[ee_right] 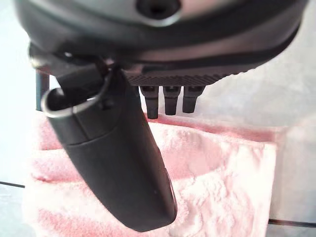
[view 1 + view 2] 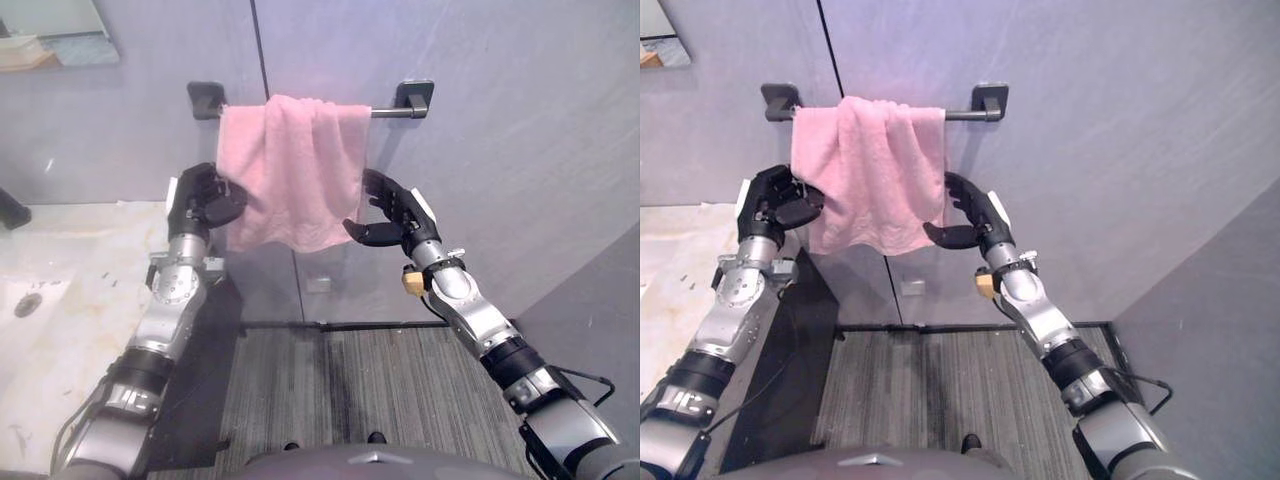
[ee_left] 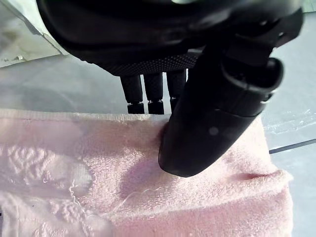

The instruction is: Organize the bathroom.

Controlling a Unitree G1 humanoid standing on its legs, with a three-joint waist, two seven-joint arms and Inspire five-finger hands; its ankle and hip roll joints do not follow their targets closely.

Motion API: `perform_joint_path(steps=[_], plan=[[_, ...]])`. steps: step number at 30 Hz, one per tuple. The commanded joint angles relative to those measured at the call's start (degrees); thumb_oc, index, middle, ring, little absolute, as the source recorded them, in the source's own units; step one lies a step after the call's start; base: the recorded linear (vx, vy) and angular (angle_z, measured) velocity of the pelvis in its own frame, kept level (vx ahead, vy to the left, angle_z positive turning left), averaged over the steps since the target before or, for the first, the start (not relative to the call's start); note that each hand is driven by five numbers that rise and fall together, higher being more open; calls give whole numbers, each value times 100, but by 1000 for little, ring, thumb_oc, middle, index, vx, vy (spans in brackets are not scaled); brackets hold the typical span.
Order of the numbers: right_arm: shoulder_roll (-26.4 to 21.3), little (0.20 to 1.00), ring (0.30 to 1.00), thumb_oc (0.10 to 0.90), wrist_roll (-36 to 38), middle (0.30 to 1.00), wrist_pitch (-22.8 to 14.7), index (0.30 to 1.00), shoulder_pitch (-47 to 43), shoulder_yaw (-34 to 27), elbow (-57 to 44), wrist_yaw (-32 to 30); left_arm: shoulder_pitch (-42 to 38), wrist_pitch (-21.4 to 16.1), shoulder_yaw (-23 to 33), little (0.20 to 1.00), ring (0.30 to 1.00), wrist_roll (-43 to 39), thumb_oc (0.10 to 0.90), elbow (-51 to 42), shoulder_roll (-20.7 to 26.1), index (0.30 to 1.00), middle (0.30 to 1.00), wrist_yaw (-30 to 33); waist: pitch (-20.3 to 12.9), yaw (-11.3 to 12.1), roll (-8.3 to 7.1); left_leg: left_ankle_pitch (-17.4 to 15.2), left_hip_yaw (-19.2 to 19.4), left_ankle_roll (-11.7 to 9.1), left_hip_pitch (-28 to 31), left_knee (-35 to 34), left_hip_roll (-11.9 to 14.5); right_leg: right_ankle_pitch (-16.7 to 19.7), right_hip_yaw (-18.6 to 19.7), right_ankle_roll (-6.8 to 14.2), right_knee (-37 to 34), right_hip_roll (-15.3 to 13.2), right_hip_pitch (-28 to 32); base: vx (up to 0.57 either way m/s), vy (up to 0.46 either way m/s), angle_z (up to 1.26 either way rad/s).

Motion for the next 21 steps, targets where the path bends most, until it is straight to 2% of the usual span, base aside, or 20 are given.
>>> perform_joint_path(steps=[1, 4, 8, 12, 14, 15, 21], plan=[[137, 900, 900, 800, 2, 900, -523, 900, -882, -314, -78, -872, -862, -197, -132, 300, 300, 305, 400, -108, 262, 300, 300, 6, -457, 51, -253, -247, -38, -133, -38, -8, 159, -412, -21, 334, -5, -277, 251, 39, -11, 6], [240, 900, 900, 800, -495, 900, -514, 900, -1016, -343, -129, -1354, -882, -176, -148, 300, 300, 336, 400, -96, 221, 300, 300, 19, -447, 58, -233, -247, -48, -132, -33, -8, 156, -419, 2, 320, -5, -271, 253, 26, -4, 3], [256, 900, 900, 800, -755, 900, -463, 900, -1167, -311, -120, -1456, -883, -210, -136, 300, 300, 286, 400, -56, 195, 300, 300, -20, -457, 83, -216, -243, -64, -138, -21, -8, 154, -430, 0, 310, -5, -270, 268, 8, 2, 0], [111, 900, 900, 800, -1581, 900, -549, 900, -1124, -204, -391, -1677, -735, -157, -25, 300, 300, 322, 400, -209, 174, 300, 300, -78, -467, 108, -230, -243, -76, -133, -12, -8, 161, -452, -1, 301, -5, -275, 288, 29, 9, 1], [70, 900, 900, 800, -1654, 900, -597, 900, -1089, -212, -459, -1720, -694, -153, -8, 300, 300, 326, 400, -240, 171, 300, 300, -71, -466, 105, -230, -246, -74, -130, -6, -8, 161, -456, 8, 302, -5, -272, 292, 0, 0, 0], [36, 900, 900, 800, -1871, 900, -771, 900, -1064, -223, -505, -1819, -667, -135, 6, 300, 300, 323, 400, -258, 170, 300, 300, -43, -463, 101, -232, -247, -73, -126, -4, -8, 160, -458, 16, 302, -5, -270, 293, 0, 0, 0], [-85, 900, 900, 800, -2017, 900, -939, 900, -620, -271, -999, -1856, -515, -204, 103, 300, 300, 342, 400, -245, 137, 300, 300, -14, -429, 21, -198, -285, -58, -114, 34, -8, 161, -476, 80, 317, -5, -271, 314, 1, 5, 0]])
